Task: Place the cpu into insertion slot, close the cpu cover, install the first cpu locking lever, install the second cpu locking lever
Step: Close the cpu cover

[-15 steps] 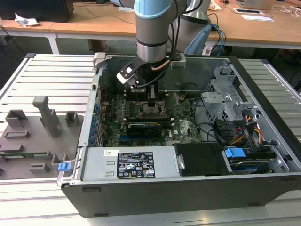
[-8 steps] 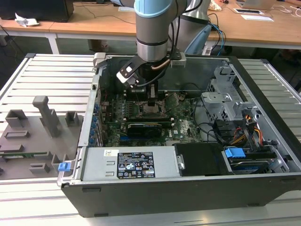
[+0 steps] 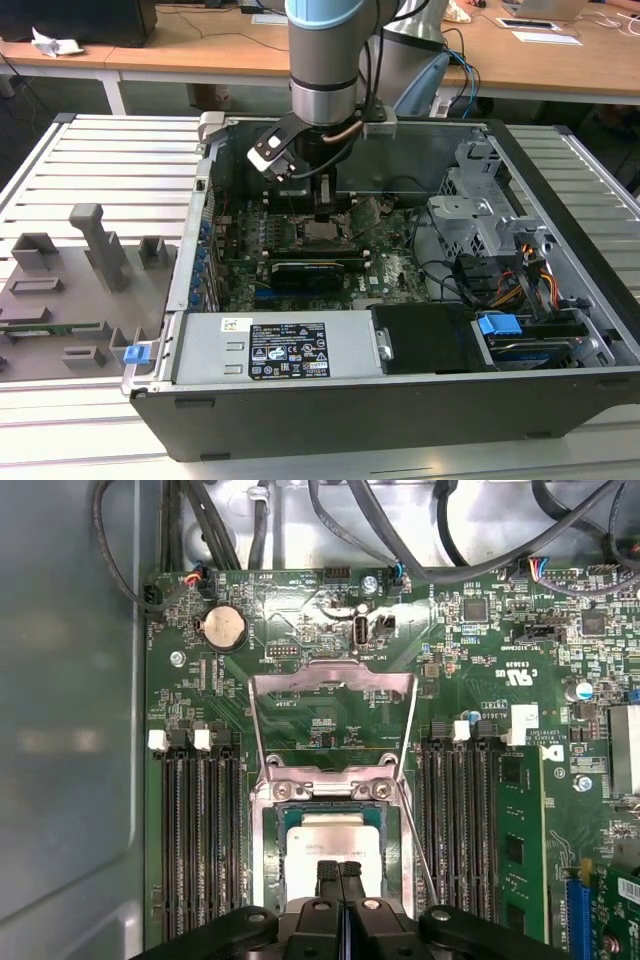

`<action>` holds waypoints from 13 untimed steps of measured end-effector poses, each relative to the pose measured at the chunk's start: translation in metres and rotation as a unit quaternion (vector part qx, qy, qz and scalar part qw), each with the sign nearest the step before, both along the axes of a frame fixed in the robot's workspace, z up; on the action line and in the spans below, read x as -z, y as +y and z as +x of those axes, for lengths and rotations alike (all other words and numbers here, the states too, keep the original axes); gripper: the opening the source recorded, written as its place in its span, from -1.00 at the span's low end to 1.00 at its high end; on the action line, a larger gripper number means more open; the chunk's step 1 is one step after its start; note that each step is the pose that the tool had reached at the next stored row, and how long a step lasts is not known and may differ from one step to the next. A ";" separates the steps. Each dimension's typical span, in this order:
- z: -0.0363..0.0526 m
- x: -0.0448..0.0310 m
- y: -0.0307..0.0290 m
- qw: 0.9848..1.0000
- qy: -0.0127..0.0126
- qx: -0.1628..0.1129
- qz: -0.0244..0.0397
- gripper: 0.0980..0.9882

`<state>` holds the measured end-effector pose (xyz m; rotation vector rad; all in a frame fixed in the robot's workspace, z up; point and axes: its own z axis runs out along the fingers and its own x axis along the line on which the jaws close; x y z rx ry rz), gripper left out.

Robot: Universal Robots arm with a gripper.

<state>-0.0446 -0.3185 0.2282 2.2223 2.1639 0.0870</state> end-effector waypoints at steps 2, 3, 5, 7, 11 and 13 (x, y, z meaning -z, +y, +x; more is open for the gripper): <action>0.0000 -0.0035 0.0000 1.000 0.000 0.000 -0.002 -0.98; 0.0000 -0.0075 0.0000 1.000 0.000 0.000 -0.002 -0.98; 0.0000 -0.0141 0.0000 1.000 0.000 0.000 -0.002 -0.98; 0.0000 -0.0375 0.0000 1.000 0.000 0.000 -0.002 -0.98; -0.0001 -0.0439 -0.0014 1.000 0.000 0.000 -0.002 -0.98; -0.0001 -0.0440 -0.0052 1.000 0.000 0.000 -0.002 -0.98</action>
